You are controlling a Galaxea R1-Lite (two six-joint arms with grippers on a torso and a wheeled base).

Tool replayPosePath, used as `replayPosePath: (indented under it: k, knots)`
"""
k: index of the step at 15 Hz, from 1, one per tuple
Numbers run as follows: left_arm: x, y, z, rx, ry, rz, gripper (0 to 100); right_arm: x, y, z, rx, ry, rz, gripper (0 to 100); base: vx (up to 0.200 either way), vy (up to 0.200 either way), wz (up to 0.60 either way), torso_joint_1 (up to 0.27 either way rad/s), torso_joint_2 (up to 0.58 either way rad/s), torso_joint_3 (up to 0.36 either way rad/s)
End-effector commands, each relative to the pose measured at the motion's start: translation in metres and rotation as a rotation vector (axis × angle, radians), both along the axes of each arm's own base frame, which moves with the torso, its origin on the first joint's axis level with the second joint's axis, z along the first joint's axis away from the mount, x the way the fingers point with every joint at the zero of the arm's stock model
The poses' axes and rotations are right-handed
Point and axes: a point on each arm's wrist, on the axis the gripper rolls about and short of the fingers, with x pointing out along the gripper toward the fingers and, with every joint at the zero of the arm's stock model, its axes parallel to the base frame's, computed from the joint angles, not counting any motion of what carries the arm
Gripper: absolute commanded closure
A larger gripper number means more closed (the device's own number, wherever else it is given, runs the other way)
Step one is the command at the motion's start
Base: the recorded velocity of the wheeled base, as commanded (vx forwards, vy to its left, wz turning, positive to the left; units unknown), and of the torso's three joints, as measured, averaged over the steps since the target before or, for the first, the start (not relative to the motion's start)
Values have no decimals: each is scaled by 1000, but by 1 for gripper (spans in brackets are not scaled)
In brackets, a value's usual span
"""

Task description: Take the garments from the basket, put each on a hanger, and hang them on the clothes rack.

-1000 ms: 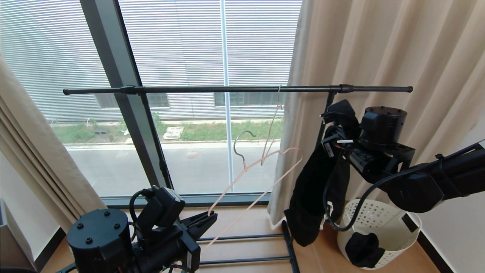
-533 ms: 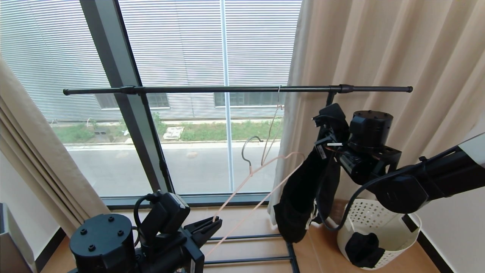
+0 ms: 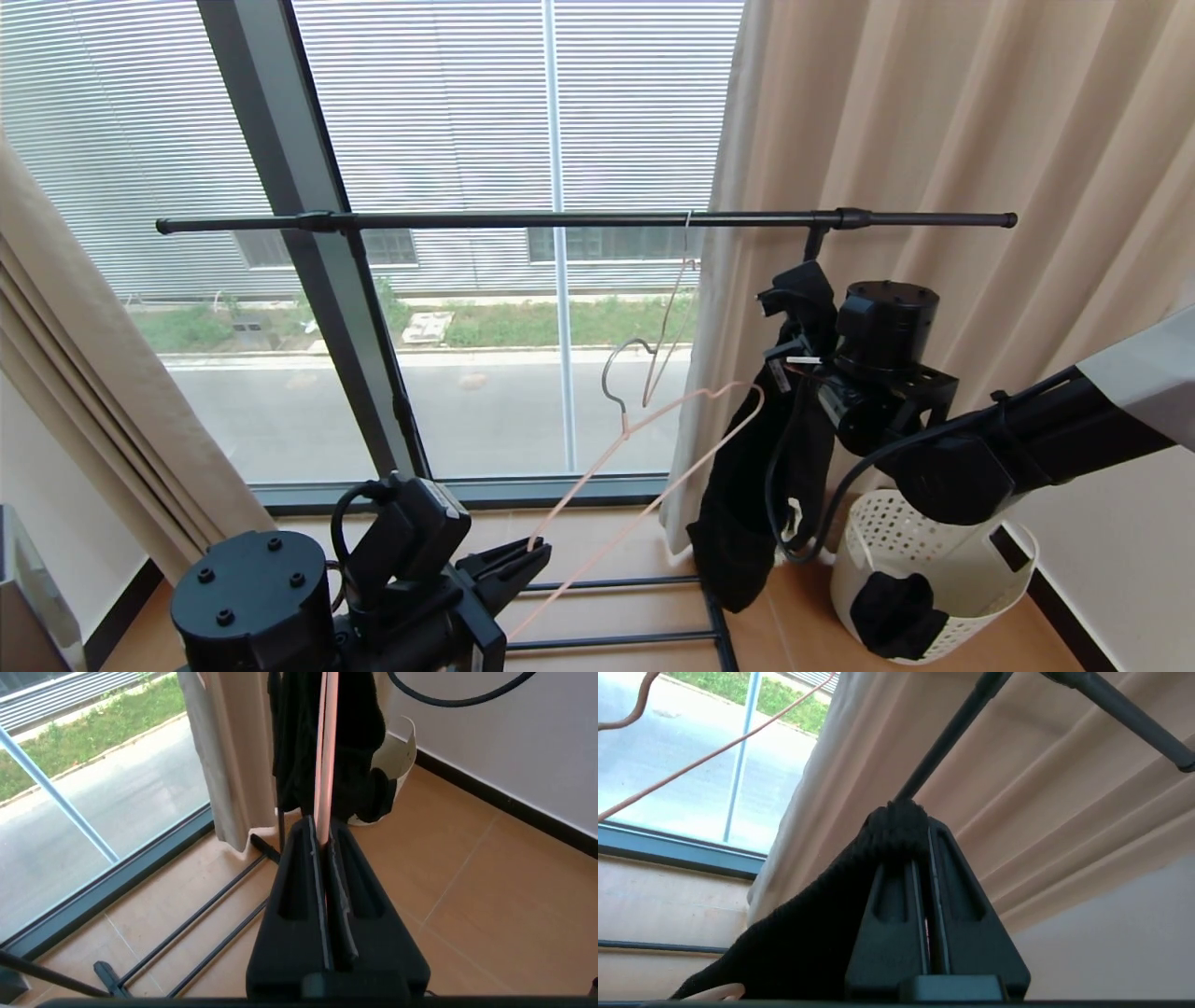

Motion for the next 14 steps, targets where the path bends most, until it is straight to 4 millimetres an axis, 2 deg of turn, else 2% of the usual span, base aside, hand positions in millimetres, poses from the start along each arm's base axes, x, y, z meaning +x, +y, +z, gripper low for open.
replayPosePath:
  k: [1, 4, 6, 14]
  knots:
    - [0, 0, 0, -1, 0, -1, 100, 2, 1, -1, -1, 0, 0, 100, 0, 0, 0, 0, 0, 0]
    - [1, -2, 0, -2, 0, -1, 100, -26, 16, 13, 4, -13, 54, 100, 0, 0, 0, 0, 0, 0]
    - [1, -1, -1, 1, 3, 1, 100, -36, 27, 14, 1, -13, 66, 100, 0, 0, 0, 0, 0, 0]
    - [1, -1, -1, 1, 3, 4, 100, -72, 48, 20, -3, -8, 154, 100, 0, 0, 0, 0, 0, 0]
